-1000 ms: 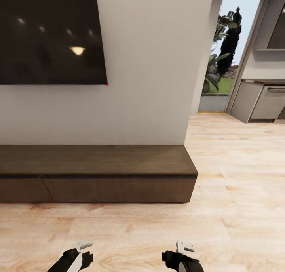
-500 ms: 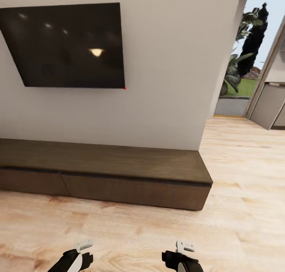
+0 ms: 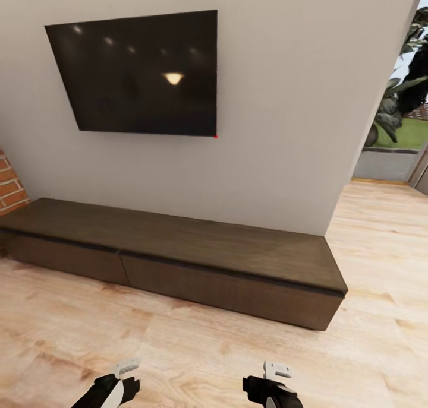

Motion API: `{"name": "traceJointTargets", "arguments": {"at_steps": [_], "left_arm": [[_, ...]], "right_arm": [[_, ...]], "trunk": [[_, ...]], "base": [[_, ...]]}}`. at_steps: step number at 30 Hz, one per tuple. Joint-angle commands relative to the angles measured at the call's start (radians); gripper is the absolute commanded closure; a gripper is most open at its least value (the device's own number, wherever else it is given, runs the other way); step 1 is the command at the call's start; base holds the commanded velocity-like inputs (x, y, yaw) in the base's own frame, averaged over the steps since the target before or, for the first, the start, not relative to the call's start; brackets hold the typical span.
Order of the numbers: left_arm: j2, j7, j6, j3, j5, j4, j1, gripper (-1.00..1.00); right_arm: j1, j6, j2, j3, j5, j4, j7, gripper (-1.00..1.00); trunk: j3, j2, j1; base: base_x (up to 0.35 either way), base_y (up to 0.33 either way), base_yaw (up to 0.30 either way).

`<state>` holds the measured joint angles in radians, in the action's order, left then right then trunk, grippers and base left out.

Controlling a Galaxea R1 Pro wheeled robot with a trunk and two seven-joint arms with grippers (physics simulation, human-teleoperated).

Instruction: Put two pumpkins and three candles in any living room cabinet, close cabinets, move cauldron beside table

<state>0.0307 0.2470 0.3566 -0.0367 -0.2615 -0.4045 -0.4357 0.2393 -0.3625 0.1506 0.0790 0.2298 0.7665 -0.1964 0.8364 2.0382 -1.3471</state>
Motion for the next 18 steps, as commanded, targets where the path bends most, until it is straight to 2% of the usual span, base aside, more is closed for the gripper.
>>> {"name": "traceJointTargets", "arguments": {"at_steps": [1,11,18], "left_arm": [[0.0,0.0,-0.01,-0.001,0.0,0.004,0.0,-1.0],[-0.001,0.0,-0.044,-0.007,-0.001,0.049,-0.001,-1.0],[-0.001,0.0,-0.047,-0.007,-0.004,0.05,0.0,-1.0]], "right_arm": [[0.0,0.004,0.0,0.0,-0.001,-0.007,0.0,-1.0],[0.0,0.013,0.001,-0.001,-0.003,-0.019,0.0,-1.0],[0.0,0.066,-0.002,0.003,-0.001,-0.021,0.0,-1.0]], "trunk": [[-0.002,-0.007,0.004],[-0.021,-0.077,0.042],[-0.034,-0.126,0.069]], "base": [[0.0,0.0,0.218],[0.0,0.0,0.205],[0.0,0.0,0.202]]}}
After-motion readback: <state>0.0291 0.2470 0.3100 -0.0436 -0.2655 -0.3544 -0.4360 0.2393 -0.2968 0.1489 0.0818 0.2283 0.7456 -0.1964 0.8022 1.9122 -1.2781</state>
